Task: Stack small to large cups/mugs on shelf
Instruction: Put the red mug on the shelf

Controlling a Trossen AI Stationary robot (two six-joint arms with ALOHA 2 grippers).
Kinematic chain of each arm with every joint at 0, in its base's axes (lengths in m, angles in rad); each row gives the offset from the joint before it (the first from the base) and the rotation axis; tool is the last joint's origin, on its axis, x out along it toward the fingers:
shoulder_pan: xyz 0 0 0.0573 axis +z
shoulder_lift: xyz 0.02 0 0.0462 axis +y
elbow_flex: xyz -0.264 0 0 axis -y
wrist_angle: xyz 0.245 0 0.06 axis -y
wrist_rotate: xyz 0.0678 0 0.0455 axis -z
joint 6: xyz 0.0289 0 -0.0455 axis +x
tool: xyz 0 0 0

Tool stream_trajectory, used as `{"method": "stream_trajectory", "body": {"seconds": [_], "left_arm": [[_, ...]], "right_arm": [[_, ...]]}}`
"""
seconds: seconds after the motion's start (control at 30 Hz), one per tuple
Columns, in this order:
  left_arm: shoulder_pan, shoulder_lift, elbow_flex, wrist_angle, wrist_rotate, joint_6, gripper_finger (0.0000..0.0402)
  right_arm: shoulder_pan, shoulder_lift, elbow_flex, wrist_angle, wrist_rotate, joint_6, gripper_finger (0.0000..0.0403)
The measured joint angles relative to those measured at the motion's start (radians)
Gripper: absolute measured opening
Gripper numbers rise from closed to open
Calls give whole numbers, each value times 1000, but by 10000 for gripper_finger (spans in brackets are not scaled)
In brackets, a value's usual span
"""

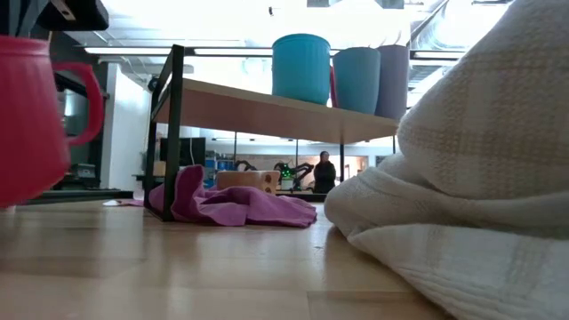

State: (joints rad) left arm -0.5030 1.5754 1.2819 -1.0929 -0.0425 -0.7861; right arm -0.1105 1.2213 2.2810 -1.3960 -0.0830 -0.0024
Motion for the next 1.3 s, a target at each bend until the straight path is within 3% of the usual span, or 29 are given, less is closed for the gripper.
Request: {"method": "stream_trajectory", "body": {"seconds": [1.3], "left_arm": [[39, 116, -3, 155, 99, 135, 0]], "right_arm": [[0, -2, 0, -21, 0, 1, 0]]}}
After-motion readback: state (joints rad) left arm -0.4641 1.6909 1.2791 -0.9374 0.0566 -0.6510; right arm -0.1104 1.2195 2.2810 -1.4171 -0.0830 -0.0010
